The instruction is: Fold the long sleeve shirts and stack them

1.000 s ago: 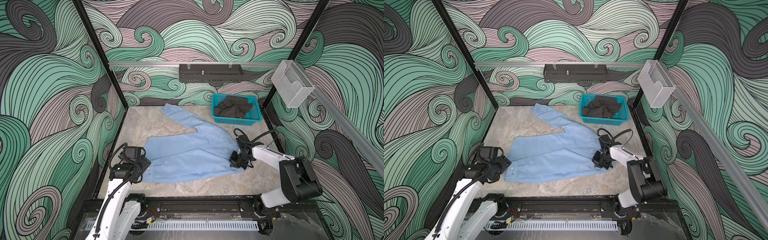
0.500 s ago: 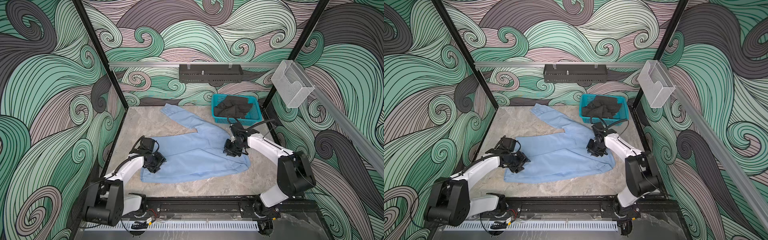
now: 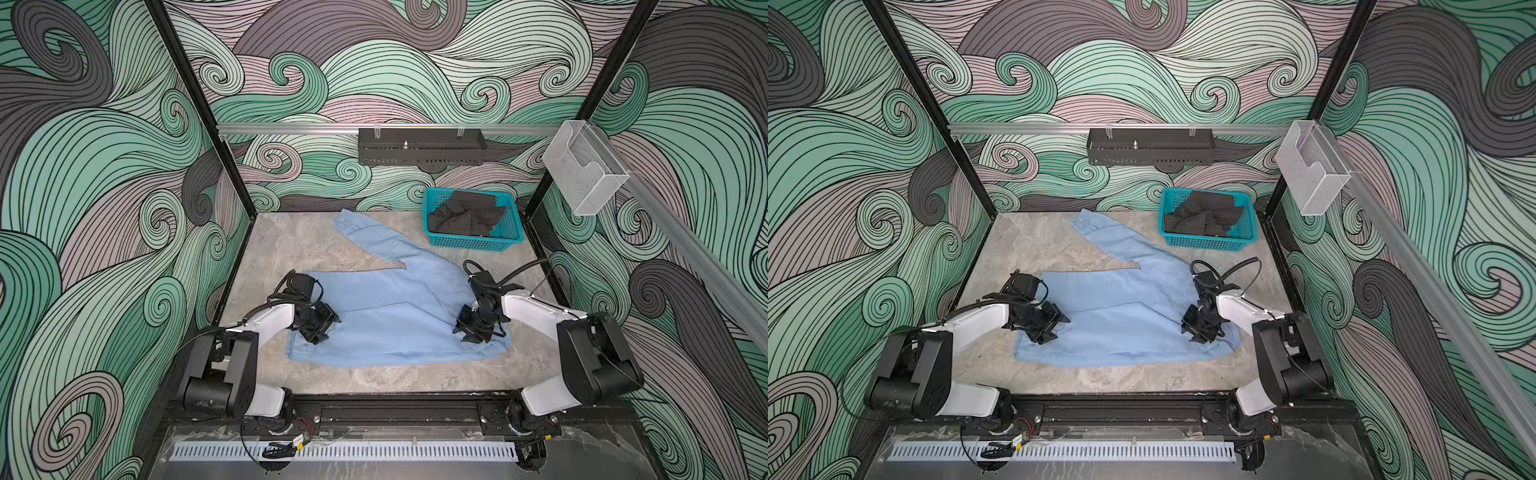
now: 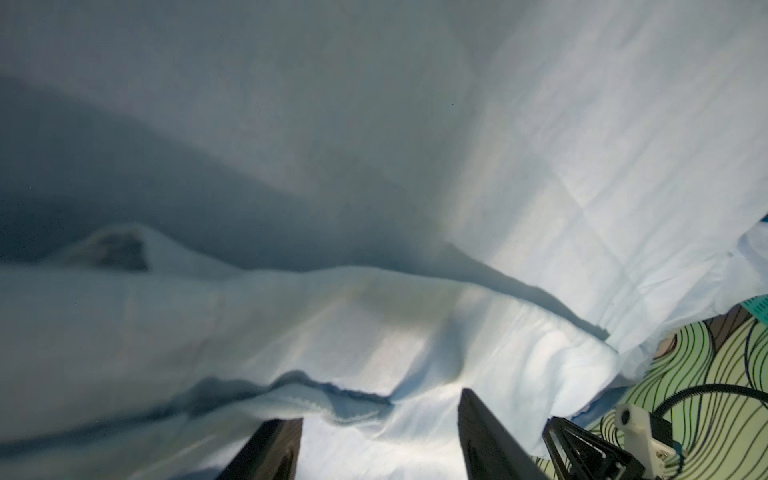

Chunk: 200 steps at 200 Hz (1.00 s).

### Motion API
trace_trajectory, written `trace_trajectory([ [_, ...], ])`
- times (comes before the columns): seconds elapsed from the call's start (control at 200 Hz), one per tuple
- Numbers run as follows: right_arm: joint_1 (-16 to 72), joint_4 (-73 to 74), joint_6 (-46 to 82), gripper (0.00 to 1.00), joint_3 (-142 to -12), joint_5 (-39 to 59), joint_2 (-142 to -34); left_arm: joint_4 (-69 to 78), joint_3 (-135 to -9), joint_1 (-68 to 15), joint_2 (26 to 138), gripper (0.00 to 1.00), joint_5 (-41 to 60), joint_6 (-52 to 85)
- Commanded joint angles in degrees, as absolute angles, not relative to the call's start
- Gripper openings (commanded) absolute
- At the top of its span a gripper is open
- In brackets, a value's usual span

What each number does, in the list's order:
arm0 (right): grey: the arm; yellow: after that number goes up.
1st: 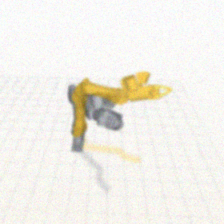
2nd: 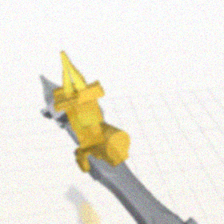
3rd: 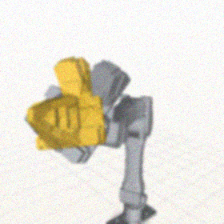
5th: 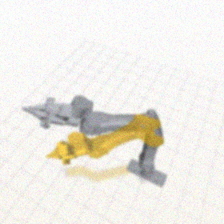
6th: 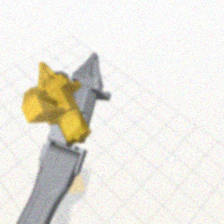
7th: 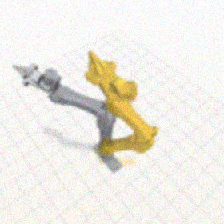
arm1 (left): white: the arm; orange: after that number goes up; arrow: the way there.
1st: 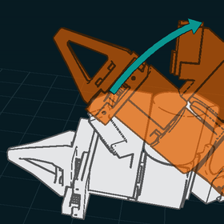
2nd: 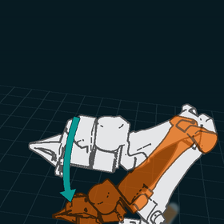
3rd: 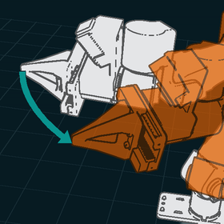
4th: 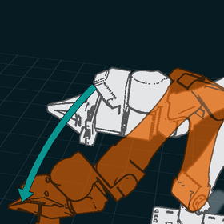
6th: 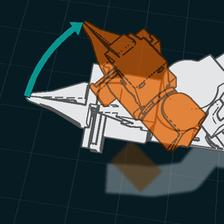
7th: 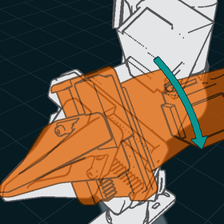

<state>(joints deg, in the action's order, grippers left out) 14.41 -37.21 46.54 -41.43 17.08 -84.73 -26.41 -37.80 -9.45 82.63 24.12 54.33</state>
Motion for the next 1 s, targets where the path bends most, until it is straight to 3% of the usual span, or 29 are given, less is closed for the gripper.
trace_trajectory([
  [0.0,11.7,-43.0,46.3,0.4,-37.4,12.8,-81.6,-27.4,-34.1,-12.6,87.6,0.63,22.5,52.5],
  [0.145,10.6,-45.9,41.9,0.47,-42.4,10.9,-75.7,-31.1,-36.1,-13.2,79.1,0.64,22.5,51.7],
  [0.275,10.9,-47.9,34.8,0.56,-53.8,7.5,-74.2,-40.0,-48.0,-12.7,70.3,0.75,14.4,47.2],
  [0.375,11.0,-45.2,27.4,0.56,-62.1,4.1,-77.4,-40.9,-57.4,-11.0,69.8,0.83,7.8,39.1],
  [0.556,10.3,-42.3,13.9,0.47,-73.9,5.9,-88.5,-42.8,-72.6,-5.9,86.7,0.8,9.5,22.9],
  [0.746,8.7,-38.0,7.3,0.54,-78.9,6.6,-98.3,-58.1,-92.4,-3.9,109.4,0.73,11.2,11.9],
  [0.996,8.2,-34.4,3.4,0.57,-82.3,9.7,-104.9,-64.6,-106.2,-3.8,125.4,0.72,4.6,6.4],
])
